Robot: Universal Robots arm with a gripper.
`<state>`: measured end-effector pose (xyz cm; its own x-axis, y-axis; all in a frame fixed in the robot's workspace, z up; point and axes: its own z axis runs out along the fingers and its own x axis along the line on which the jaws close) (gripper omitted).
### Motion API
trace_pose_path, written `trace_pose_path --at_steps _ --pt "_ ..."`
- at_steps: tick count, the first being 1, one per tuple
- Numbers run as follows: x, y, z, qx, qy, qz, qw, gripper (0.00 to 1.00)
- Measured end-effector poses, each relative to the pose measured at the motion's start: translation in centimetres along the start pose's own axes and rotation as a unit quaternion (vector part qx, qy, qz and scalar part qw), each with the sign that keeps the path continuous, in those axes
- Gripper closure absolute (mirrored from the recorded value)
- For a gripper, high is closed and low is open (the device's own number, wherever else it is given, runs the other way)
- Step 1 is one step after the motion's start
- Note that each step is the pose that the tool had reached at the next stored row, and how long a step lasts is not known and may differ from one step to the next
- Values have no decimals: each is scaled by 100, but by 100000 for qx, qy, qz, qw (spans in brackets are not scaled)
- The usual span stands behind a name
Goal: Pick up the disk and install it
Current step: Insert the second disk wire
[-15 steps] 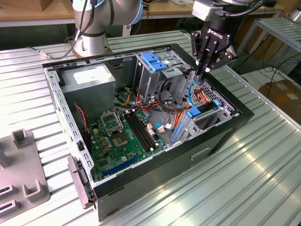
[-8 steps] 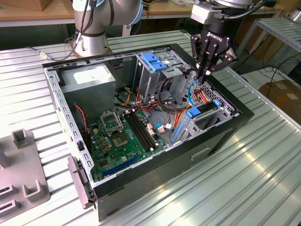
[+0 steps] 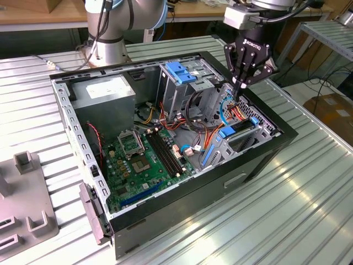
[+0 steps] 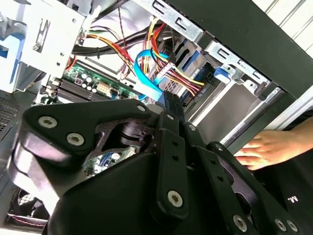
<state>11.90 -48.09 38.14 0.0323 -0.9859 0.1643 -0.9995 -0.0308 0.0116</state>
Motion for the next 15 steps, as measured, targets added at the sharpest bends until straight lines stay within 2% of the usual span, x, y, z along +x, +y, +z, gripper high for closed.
trace_pose_path --at_steps 1,2,3,4,5,6,7,8,9,10,11,12,13,15 --pt "-1 0 4 -6 233 2 100000 89" --pt "-2 0 8 -14 462 4 99999 82" --pt "-3 0 12 -22 672 5 99998 82" --pt "-5 0 20 -32 1056 7 99994 82" --pt "-63 -3 111 -147 4593 31 99894 82" --pt "-77 -4 179 -179 5538 36 99846 90" --pt "-78 -3 181 -171 5795 46 99832 89" --pt "-82 2 209 -147 7547 68 99715 83" --pt "-86 2 229 -147 7549 69 99714 75" --pt "-91 2 259 -148 7556 70 99714 75" --pt "-91 2 262 -147 7559 70 99714 75" --pt "-91 2 264 -147 7559 70 99714 77" --pt "-92 2 265 -148 7562 71 99714 83" --pt "-92 2 267 -147 7554 71 99714 84"
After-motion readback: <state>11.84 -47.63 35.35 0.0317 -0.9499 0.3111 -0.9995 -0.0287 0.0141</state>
